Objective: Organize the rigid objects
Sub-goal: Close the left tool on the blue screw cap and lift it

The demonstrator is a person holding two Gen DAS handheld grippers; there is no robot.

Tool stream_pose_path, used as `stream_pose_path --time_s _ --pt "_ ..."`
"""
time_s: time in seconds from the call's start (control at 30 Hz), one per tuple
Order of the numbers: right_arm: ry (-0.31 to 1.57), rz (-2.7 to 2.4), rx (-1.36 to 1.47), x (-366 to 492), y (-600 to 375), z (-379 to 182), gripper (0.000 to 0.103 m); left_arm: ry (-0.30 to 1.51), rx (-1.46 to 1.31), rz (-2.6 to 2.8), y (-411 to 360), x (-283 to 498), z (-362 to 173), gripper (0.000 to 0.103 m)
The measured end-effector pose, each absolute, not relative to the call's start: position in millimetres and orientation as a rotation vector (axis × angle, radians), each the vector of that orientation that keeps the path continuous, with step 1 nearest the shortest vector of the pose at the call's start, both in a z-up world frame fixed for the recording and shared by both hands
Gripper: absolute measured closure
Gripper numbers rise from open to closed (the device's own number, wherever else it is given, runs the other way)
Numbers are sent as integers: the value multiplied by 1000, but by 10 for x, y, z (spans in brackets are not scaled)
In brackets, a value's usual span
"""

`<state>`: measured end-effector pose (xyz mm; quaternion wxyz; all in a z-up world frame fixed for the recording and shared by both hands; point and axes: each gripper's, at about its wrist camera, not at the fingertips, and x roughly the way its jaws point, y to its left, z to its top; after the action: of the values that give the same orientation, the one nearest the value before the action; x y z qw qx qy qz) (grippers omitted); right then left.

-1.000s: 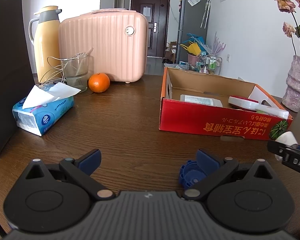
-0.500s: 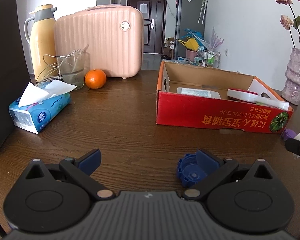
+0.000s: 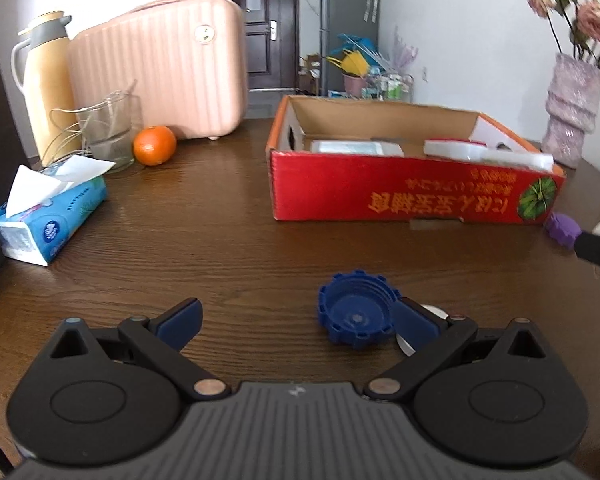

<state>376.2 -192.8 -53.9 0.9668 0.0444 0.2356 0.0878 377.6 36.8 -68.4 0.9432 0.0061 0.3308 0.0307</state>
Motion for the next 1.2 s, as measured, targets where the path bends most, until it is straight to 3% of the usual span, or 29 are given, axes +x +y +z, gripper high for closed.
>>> stream_pose_path --time_s 0.9,1.07,1.17,1.2 --pt "501 177 85 3802 -1910 -601 61 748 94 81 236 4100 -885 0" --pt "501 179 81 3794 -1899 -606 61 740 93 45 222 4083 -878 14" --pt "502 180 80 3798 -1897 -607 61 740 67 26 248 4083 -868 27" --pt "502 180 80 3798 -1895 -607 61 739 61 22 251 4081 -863 36"
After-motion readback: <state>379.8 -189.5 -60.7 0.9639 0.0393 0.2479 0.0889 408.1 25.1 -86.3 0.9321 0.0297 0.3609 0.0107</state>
